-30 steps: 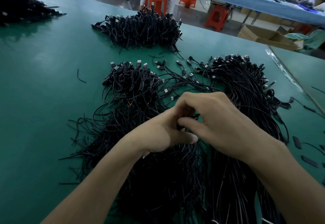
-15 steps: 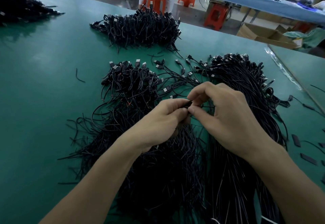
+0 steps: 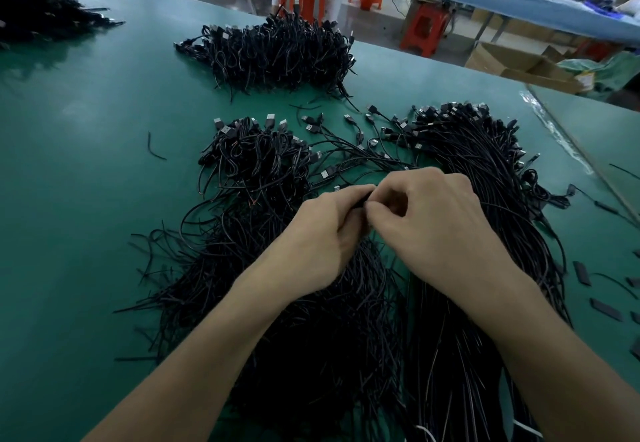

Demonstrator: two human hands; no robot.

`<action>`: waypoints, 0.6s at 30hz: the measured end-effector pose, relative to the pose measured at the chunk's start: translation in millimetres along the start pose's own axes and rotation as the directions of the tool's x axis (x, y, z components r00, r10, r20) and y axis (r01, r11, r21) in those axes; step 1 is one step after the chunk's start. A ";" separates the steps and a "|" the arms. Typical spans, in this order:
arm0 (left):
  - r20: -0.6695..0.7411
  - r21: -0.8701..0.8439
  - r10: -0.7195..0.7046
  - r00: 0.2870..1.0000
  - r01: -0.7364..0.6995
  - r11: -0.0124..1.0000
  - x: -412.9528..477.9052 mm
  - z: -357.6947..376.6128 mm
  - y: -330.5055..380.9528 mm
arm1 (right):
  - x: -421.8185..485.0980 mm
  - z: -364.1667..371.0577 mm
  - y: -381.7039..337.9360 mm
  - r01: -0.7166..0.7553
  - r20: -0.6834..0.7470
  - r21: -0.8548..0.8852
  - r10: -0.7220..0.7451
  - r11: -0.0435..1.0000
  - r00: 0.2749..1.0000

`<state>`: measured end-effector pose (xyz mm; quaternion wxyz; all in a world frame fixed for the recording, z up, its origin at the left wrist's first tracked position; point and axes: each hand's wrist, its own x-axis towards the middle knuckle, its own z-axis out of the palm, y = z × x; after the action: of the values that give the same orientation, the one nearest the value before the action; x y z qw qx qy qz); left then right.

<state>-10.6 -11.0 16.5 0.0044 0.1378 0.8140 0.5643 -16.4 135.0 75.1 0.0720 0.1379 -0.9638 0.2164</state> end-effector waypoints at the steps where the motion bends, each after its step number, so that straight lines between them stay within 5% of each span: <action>1: 0.006 -0.020 -0.005 1.000 0.005 1.000 0.2 -0.8 1.5 | -0.1 0.3 0.3 0.003 0.003 0.034 -0.003 0.999 1.000; 10: -0.034 -0.242 -0.124 0.992 0.112 0.964 5.1 -3.4 -2.4 | -2.6 4.1 0.2 0.043 -0.039 0.157 -0.038 0.987 0.999; 18: -0.095 -0.015 0.025 0.995 -0.026 1.000 -0.1 1.1 2.6 | 2.1 2.7 -0.9 0.027 -0.080 0.120 -0.017 0.992 0.997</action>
<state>-9.7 -9.1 18.5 -0.0403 0.1212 0.8069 0.5767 -18.3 132.5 73.4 0.1039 0.1439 -0.9438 0.2787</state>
